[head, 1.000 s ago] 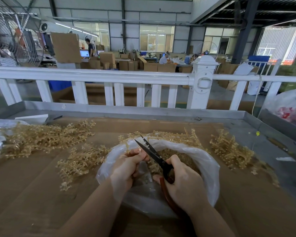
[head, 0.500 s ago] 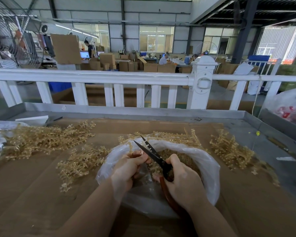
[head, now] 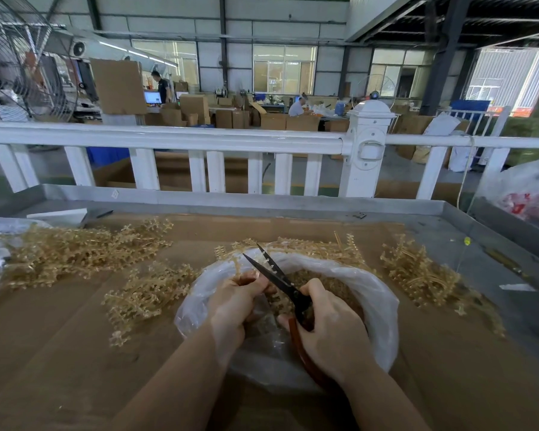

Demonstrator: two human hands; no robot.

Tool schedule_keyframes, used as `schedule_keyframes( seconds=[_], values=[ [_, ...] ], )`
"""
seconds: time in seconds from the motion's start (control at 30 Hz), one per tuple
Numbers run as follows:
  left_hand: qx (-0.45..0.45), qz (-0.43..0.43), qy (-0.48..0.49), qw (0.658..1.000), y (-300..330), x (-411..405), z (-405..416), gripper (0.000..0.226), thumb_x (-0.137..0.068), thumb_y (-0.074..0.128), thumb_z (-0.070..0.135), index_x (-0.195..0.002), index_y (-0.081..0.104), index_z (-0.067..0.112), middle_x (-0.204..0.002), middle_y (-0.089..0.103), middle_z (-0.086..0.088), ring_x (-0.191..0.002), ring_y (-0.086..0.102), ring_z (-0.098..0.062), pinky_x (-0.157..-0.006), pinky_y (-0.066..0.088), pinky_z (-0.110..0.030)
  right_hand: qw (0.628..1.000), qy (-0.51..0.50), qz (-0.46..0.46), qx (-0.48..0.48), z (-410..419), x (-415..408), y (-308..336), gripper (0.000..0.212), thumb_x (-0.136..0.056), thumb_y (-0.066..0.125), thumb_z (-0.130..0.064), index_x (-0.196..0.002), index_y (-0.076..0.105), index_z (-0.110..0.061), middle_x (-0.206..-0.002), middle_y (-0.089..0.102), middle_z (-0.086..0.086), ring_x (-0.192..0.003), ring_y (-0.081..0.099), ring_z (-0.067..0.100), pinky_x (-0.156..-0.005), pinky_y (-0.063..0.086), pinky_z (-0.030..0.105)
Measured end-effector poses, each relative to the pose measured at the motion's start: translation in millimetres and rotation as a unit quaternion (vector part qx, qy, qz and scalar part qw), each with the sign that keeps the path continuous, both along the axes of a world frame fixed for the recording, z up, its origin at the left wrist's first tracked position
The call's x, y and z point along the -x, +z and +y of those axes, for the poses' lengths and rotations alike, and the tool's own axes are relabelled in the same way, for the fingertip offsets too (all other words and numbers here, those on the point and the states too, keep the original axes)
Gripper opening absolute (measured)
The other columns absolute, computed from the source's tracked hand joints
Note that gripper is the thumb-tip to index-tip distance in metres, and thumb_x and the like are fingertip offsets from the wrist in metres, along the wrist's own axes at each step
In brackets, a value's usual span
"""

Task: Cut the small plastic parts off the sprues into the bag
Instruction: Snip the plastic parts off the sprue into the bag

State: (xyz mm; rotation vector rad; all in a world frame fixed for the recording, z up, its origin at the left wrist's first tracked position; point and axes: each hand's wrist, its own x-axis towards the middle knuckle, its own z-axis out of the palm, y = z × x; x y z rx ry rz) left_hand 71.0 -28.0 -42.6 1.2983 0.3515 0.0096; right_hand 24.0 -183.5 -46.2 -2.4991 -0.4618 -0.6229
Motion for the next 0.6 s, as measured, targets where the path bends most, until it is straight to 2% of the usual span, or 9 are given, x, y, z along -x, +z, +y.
schedule_keyframes(
  seconds=[0.1,0.23,0.37,0.53,0.6],
  values=[
    [0.007,-0.003,-0.008,1.0,0.2,-0.3,0.3,0.016,-0.085,0.068,0.009,-0.076,0.056,0.015,-0.066,0.07,-0.004,-0.034,0.037,-0.005,-0.033,0.031,-0.016,1.0,-0.001,0.006,0.003,0.0,0.7,1.3,0.032,-0.082,0.064,-0.046,-0.097,0.047,-0.024,-0.087,0.06,-0.01,-0.083,0.057,0.008,-0.07,0.045,0.019],
    [-0.012,-0.003,-0.027,1.0,0.2,0.5,1.8,0.013,-0.085,0.069,0.012,-0.079,0.058,0.014,-0.067,0.071,-0.002,-0.04,0.038,-0.006,-0.04,0.031,-0.02,1.0,-0.005,0.005,-0.001,-0.3,0.1,2.1,0.021,-0.082,0.065,-0.026,-0.097,0.051,-0.02,-0.085,0.063,-0.007,-0.083,0.061,0.011,-0.068,0.041,0.014],
    [-0.016,0.006,-0.018,1.0,1.2,0.7,0.2,0.011,-0.083,0.072,0.014,-0.083,0.061,0.013,-0.063,0.068,0.001,-0.047,0.04,-0.009,-0.048,0.035,-0.023,1.0,-0.003,0.013,0.003,-1.3,-0.7,2.6,0.024,-0.083,0.063,-0.027,-0.102,0.05,-0.021,-0.091,0.063,-0.007,-0.088,0.06,0.011,-0.072,0.044,0.016],
    [-0.013,0.013,-0.018,1.0,2.7,1.2,-0.7,0.014,-0.084,0.071,0.016,-0.079,0.059,0.015,-0.077,0.067,-0.007,-0.038,0.036,-0.006,-0.038,0.033,-0.019,1.0,0.0,0.014,0.004,-1.7,-0.3,4.1,0.022,-0.085,0.059,-0.031,-0.101,0.05,-0.021,-0.089,0.062,-0.006,-0.085,0.058,0.011,-0.072,0.047,0.021],
    [-0.011,0.015,-0.02,1.0,3.7,1.2,-0.6,0.011,-0.084,0.071,0.015,-0.081,0.06,0.014,-0.071,0.068,-0.004,-0.038,0.037,-0.006,-0.038,0.032,-0.018,1.0,0.002,0.017,0.001,-2.4,-0.3,4.0,0.021,-0.085,0.06,-0.031,-0.101,0.05,-0.021,-0.089,0.062,-0.006,-0.084,0.058,0.011,-0.071,0.046,0.021]
  ],
)
